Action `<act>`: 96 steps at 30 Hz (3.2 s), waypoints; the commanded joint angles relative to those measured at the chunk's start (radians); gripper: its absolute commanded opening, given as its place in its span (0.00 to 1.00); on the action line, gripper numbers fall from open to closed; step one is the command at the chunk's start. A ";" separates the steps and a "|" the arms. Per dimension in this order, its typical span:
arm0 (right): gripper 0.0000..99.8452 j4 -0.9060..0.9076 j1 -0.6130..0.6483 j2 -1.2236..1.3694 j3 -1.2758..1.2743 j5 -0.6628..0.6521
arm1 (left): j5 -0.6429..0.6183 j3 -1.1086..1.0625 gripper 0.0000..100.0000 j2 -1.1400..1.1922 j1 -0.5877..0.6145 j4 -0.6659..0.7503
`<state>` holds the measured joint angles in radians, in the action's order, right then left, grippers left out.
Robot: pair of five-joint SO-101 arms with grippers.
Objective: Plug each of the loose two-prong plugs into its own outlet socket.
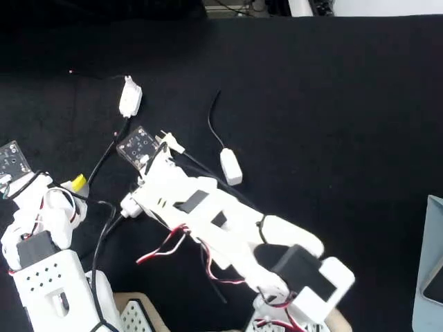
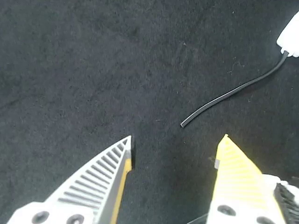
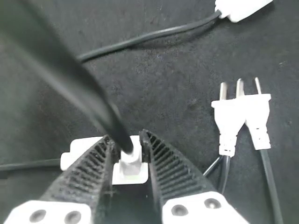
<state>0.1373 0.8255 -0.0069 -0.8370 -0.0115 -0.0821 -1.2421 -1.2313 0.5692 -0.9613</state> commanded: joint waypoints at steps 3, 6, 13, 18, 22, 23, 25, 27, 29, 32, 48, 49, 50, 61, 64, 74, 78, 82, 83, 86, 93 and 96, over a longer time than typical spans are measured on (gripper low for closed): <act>0.01 0.002 -0.005 0.077 0.042 -0.097 | -0.003 0.007 0.29 -0.009 0.001 0.020; 0.01 0.052 -0.005 0.059 0.045 -0.098 | -0.003 0.007 0.29 -0.009 0.001 0.020; 0.01 0.175 -0.005 0.073 0.111 -0.097 | -0.003 0.005 0.29 -0.009 0.001 0.020; 0.12 0.178 -0.005 -0.015 0.114 -0.092 | -0.003 0.012 0.29 -0.009 -0.001 0.015; 0.19 0.255 -0.003 -0.159 0.111 -0.092 | 0.003 0.024 0.29 -0.009 -0.001 0.012; 0.18 0.287 -0.003 -0.197 0.113 -0.092 | 0.020 0.030 0.29 -0.009 -0.001 0.009; 0.18 0.344 -0.002 -0.277 0.110 -0.092 | 0.054 0.048 0.29 -0.009 -0.002 -0.009; 0.18 0.411 -0.002 -0.361 0.108 -0.092 | 0.087 0.074 0.29 -0.009 -0.025 -0.035; 0.18 0.497 -0.003 -0.447 0.111 -0.092 | 0.133 0.096 0.29 -0.009 -0.054 -0.069; 0.15 0.634 -0.008 -0.596 0.110 -0.091 | 0.192 0.136 0.29 -0.002 -0.117 -0.126; 0.07 0.789 -0.419 -1.102 -0.229 0.028 | 0.385 0.193 0.36 0.222 -0.377 -0.275; 0.07 0.761 -0.431 -1.107 -0.255 0.029 | 0.385 0.202 0.35 0.270 -0.398 -0.261; 0.07 0.732 -0.442 -1.107 -0.278 0.029 | 0.385 0.211 0.35 0.318 -0.418 -0.249; 0.07 0.657 -0.456 -1.107 -0.355 0.029 | 0.387 0.295 0.35 0.741 -0.463 0.068; 0.07 0.657 -0.456 -1.107 -0.357 0.029 | 0.387 0.314 0.35 0.838 -0.464 0.120; 0.07 0.660 -0.456 -1.107 -0.358 0.029 | 0.387 0.335 0.10 0.988 -0.447 0.327; 0.07 0.661 -0.456 -1.107 -0.358 0.029 | 0.387 0.397 0.05 0.990 -0.380 0.381; 0.07 0.661 -0.456 -1.107 -0.358 0.029 | 0.382 0.507 0.05 1.000 -0.292 0.396; 0.07 0.661 -0.456 -1.107 -0.358 0.029 | 0.382 0.530 0.05 1.000 -0.280 0.396; 0.07 0.661 -0.454 -1.107 -0.358 0.029 | 0.382 0.595 0.05 1.002 -0.266 0.394; 0.07 0.663 -0.454 -1.107 -0.358 0.029 | 0.377 0.779 0.10 1.175 -0.274 0.388; 0.07 0.655 -0.451 -1.107 -0.372 0.029 | 0.377 0.869 0.16 1.295 -0.271 0.388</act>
<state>0.8155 0.3836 -1.0994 -1.1991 0.0130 0.3000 -0.5271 -0.0407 0.2915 -0.5854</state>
